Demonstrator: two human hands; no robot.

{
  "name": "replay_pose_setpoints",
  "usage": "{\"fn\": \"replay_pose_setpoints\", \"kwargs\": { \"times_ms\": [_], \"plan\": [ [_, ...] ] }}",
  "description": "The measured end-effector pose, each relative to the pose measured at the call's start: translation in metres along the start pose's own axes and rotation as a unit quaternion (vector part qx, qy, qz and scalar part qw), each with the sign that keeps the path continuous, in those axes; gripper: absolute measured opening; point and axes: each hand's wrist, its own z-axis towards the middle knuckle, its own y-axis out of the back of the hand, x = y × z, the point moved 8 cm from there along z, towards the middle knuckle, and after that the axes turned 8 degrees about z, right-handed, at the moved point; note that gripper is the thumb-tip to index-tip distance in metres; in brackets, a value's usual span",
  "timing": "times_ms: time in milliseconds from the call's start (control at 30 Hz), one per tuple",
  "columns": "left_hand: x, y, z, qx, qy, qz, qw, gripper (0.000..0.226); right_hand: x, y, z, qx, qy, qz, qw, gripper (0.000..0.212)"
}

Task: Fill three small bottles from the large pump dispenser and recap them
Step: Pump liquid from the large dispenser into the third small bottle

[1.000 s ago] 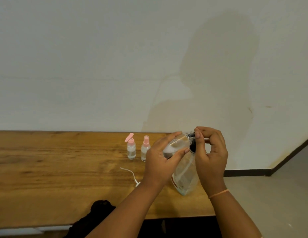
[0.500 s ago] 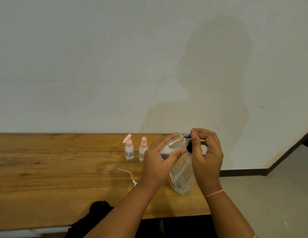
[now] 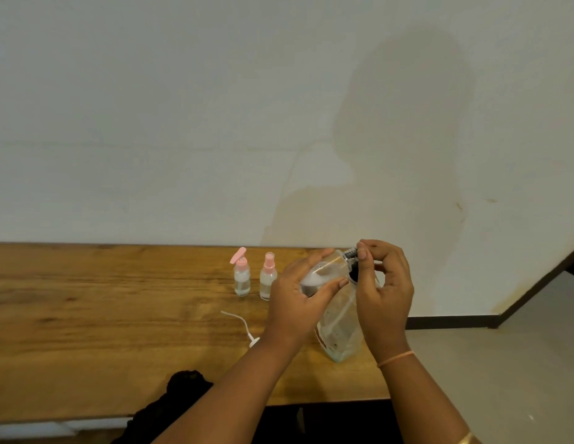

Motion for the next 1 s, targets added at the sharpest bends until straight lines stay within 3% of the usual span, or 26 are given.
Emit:
{"fn": "replay_pose_setpoints", "kwargs": {
  "times_ms": [467, 700, 1000],
  "plan": [
    [0.003, 0.0, 0.0, 0.001, 0.007, -0.003, 1.0, 0.044, -0.004, -0.003, -0.003, 0.005, -0.002, -0.013, 1.0, 0.011],
    [-0.009, 0.003, -0.002, -0.004, -0.036, 0.025, 0.999, 0.044, 0.011, 0.0, 0.001, 0.005, 0.006, -0.003, 1.0, 0.016],
    [0.005, 0.002, -0.002, -0.014, -0.004, 0.013, 1.0, 0.045, -0.006, -0.002, -0.003, 0.023, 0.0, -0.012, 1.0, 0.012]
  ]
}}
